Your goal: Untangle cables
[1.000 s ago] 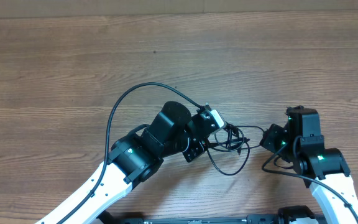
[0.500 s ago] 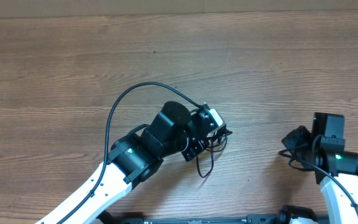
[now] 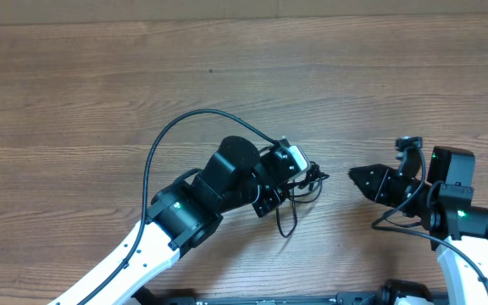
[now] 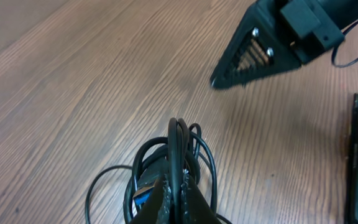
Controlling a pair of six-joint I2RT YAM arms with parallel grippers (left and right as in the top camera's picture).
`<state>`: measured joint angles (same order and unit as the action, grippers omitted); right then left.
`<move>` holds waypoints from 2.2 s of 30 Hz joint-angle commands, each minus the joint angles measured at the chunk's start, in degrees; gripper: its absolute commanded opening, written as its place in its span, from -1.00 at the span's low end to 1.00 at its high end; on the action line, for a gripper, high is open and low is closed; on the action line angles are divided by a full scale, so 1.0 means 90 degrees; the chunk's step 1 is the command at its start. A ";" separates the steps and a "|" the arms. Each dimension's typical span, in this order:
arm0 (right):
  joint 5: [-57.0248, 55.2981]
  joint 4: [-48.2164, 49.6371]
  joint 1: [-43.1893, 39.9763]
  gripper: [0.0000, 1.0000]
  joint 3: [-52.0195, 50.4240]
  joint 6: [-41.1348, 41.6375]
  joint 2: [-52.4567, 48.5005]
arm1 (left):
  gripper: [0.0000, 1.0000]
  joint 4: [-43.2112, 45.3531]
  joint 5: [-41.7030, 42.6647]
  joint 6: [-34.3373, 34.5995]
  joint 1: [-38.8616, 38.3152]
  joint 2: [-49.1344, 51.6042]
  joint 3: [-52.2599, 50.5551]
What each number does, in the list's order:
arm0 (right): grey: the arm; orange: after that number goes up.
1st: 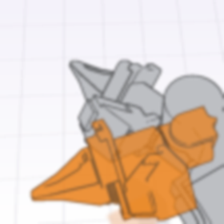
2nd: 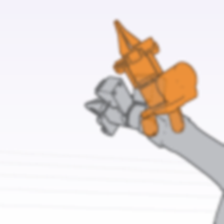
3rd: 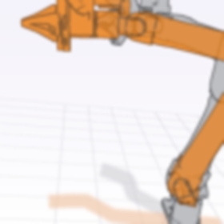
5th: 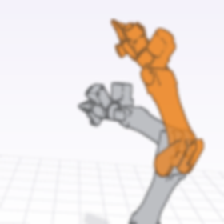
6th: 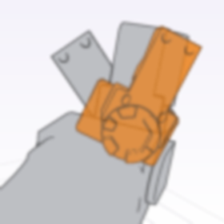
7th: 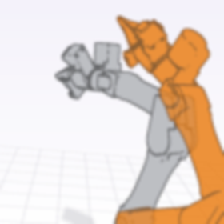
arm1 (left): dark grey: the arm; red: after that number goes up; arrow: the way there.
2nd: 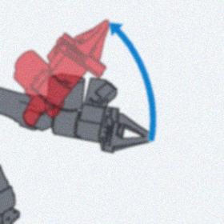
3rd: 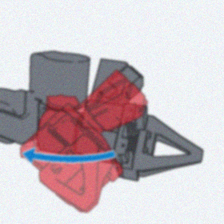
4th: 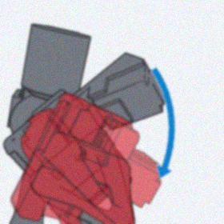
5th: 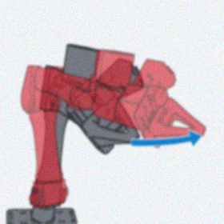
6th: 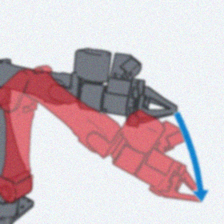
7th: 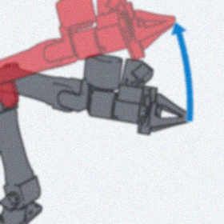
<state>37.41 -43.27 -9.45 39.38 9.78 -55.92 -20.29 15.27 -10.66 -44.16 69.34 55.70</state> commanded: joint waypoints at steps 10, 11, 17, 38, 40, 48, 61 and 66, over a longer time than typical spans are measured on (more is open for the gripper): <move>0.2106 0.0041 -0.0029 -0.44 0.0206 -0.1671 0.0002 | -0.92 0.0469 0.0699 0.0338 0.0083 -0.0136 0.0119; 0.2181 0.0032 -0.0029 -0.44 0.0206 -0.1775 0.0002 | -0.91 0.0508 0.0784 0.0338 0.0083 -0.0136 0.0119; 0.2215 0.0019 -0.0029 -0.44 0.0206 -0.1817 0.0002 | -0.91 0.0646 0.0988 0.0435 0.0083 -0.0136 0.0119; 0.2067 -0.0012 -0.0029 -0.44 0.0204 -0.1982 0.0000 | -0.91 0.1163 0.1314 0.0784 0.0083 -0.0136 0.0119; 0.2072 -0.0015 -0.0029 -0.44 0.0204 -0.1979 0.0000 | -0.92 0.1282 0.1314 0.0886 0.0083 -0.0136 0.0119; 0.2074 -0.0053 -0.0029 -0.46 0.0204 -0.1982 0.0000 | -0.91 0.1435 0.1316 0.1120 0.0083 -0.0136 0.0119; 0.2067 -0.0066 -0.0029 -0.45 0.0204 -0.1979 -0.0010 | -0.92 0.2244 0.1319 0.1931 0.0083 -0.0136 0.0119; 0.2013 -0.0066 -0.0029 -0.46 0.0204 -0.1977 -0.0010 | -0.92 0.2346 0.1445 0.2297 0.0083 -0.0136 0.0119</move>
<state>56.07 -43.79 -9.45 39.38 -7.53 -55.94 -0.62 26.02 6.04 -43.75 69.34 55.70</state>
